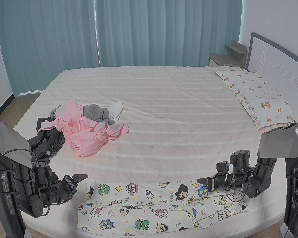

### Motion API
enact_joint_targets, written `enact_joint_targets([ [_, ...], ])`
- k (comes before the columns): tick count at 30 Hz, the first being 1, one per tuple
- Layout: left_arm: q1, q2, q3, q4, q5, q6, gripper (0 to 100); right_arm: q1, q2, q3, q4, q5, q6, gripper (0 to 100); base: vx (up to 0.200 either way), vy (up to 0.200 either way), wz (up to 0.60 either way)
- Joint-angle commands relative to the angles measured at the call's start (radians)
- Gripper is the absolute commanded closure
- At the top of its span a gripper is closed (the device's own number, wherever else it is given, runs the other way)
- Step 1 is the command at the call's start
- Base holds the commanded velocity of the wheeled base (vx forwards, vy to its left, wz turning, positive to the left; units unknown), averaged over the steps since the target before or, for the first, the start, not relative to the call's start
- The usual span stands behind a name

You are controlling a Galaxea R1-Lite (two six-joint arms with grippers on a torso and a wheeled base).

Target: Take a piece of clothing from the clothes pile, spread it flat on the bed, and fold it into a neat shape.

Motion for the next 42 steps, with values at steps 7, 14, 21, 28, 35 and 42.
enact_joint_targets([
  [7,-0.001,0.002,0.000,-0.018,0.001,0.000,0,0.033,0.011,0.002,-0.050,-0.018,0.000,100,0.000,0.000,0.00],
  [14,-0.001,0.002,0.000,-0.018,0.001,0.000,0,0.035,0.026,-0.002,-0.056,-0.036,0.000,100,0.000,0.000,0.00],
  [21,-0.001,0.002,0.000,-0.018,0.001,0.000,0,0.039,0.019,0.001,-0.076,-0.033,0.011,0,0.000,0.000,0.00],
  [28,-0.001,0.002,0.000,-0.018,0.001,0.000,0,0.036,0.011,0.030,-0.184,-0.035,0.092,0,0.000,0.000,0.00],
  [35,-0.001,0.002,0.000,-0.018,0.001,0.000,0,0.045,-0.023,0.128,-0.191,-0.016,0.111,0,0.000,0.000,0.00],
  [42,-0.001,0.002,0.000,-0.018,0.001,0.000,0,0.087,-0.024,0.207,-0.194,-0.007,0.095,0,0.000,0.000,0.00],
])
